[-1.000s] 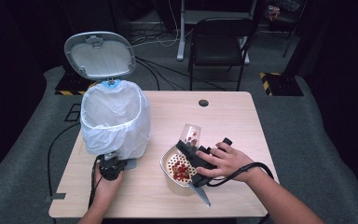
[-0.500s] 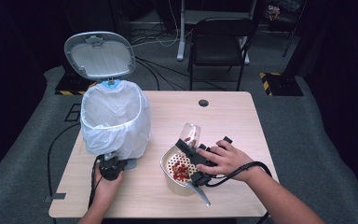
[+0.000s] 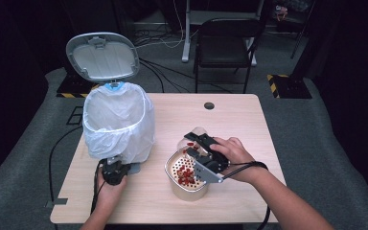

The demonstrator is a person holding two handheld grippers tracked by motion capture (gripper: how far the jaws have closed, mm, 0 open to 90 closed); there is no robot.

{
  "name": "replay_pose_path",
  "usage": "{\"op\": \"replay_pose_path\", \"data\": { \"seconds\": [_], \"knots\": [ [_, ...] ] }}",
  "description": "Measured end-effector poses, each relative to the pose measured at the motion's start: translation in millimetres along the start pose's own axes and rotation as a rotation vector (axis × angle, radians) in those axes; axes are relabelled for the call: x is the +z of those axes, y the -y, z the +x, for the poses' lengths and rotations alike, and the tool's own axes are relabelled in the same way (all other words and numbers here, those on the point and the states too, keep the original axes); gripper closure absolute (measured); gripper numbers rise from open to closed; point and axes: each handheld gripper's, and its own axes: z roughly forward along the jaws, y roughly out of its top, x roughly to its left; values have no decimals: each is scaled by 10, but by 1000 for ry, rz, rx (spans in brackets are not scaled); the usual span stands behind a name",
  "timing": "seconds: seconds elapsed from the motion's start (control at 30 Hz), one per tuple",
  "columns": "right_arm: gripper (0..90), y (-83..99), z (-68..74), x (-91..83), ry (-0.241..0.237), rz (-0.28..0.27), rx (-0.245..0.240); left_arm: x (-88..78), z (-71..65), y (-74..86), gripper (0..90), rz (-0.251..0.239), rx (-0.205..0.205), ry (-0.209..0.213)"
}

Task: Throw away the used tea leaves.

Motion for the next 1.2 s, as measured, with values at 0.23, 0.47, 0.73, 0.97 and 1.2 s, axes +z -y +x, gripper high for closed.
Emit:
{"op": "replay_pose_path", "data": {
  "seconds": [0.23,0.47,0.73,0.97,1.2],
  "knots": [
    [417,204,-174,-22,38,-60,394,0,0,0,900,0,0,0],
    [419,422,-270,-10,-22,-109,787,0,1,-1,900,-1,-2,1],
    [420,512,-271,42,-100,-179,1031,0,0,-1,900,-1,-2,2],
    [421,531,-271,64,-121,-199,1096,0,1,-1,900,0,-1,1],
    [425,489,-352,73,-156,-215,1145,0,1,0,900,0,0,1]
  ]
}}
